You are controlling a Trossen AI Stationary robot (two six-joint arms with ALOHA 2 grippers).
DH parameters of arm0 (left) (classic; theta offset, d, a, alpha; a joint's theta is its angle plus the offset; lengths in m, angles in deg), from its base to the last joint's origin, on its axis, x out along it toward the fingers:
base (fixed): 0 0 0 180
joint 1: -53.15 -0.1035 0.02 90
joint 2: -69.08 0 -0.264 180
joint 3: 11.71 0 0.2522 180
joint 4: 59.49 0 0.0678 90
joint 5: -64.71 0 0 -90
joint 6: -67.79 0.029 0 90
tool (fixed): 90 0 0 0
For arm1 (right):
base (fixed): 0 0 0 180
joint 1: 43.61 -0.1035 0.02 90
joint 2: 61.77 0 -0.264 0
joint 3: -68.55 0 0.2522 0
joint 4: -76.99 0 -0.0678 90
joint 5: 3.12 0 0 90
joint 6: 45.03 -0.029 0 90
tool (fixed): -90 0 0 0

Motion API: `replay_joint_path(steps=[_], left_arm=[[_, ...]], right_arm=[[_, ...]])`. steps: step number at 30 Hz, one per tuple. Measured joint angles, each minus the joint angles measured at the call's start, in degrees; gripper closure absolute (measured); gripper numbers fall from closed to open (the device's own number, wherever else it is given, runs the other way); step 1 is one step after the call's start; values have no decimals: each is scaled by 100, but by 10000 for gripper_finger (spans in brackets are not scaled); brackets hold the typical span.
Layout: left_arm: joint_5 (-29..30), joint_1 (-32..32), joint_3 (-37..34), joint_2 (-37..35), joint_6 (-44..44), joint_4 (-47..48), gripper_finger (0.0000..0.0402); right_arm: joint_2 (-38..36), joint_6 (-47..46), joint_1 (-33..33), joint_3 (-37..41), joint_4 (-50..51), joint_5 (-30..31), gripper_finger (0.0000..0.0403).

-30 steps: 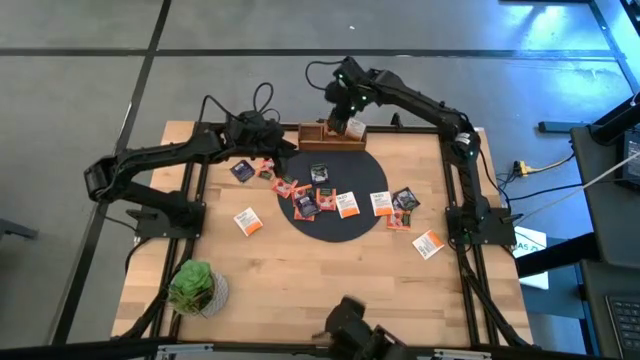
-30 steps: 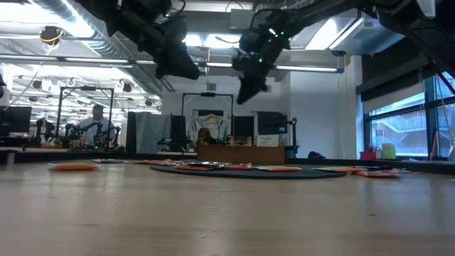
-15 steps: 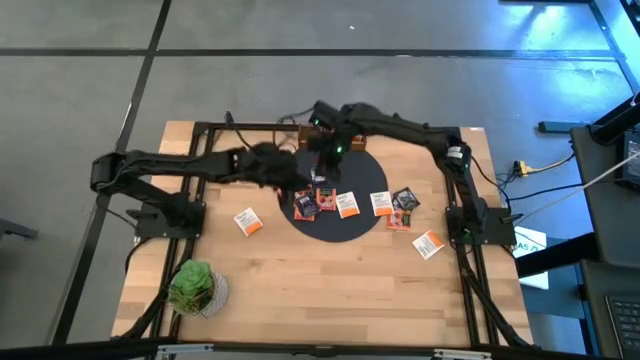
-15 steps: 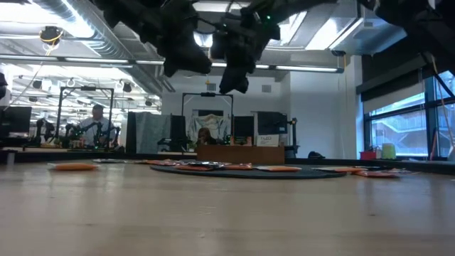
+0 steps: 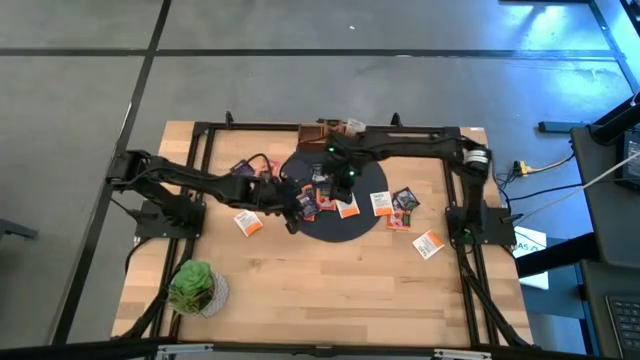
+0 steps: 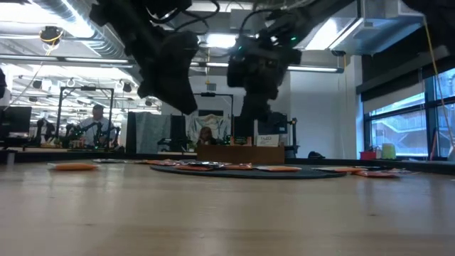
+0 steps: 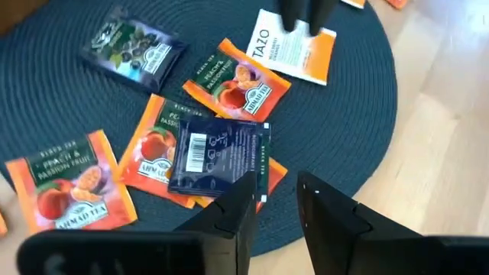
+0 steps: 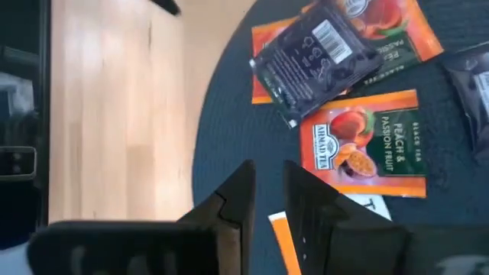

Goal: Pick & Place Tea
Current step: Put the purple tea bag into the left section of the wooden organizer

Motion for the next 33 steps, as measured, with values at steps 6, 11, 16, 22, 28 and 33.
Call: replay_joint_path(steps=[6, 11, 16, 22, 28, 33], left_arm=[[-202, -253, 4, 53, -275, 167, 306], [-966, -833, 11, 154, -144, -88, 309], [-1450, -1376, 9, 581, 149, -402, 310], [-1922, -1516, 9, 1223, 262, -799, 306], [-2156, -1569, 15, 1630, 107, -788, 310], [-2495, -1572, 24, 1738, -45, -906, 309]], right_arm=[[-1419, -581, -210, 1290, -1325, 1295, 331], [-2579, -112, -599, 2497, -2919, 1990, 331], [-2942, -110, -970, 3402, -4652, 1993, 331], [-2573, 350, -1304, 3844, -5126, 2154, 331], [-1985, 737, -1448, 3856, -5321, 2768, 331], [-1482, 1158, -1454, 3779, -5463, 3310, 331]])
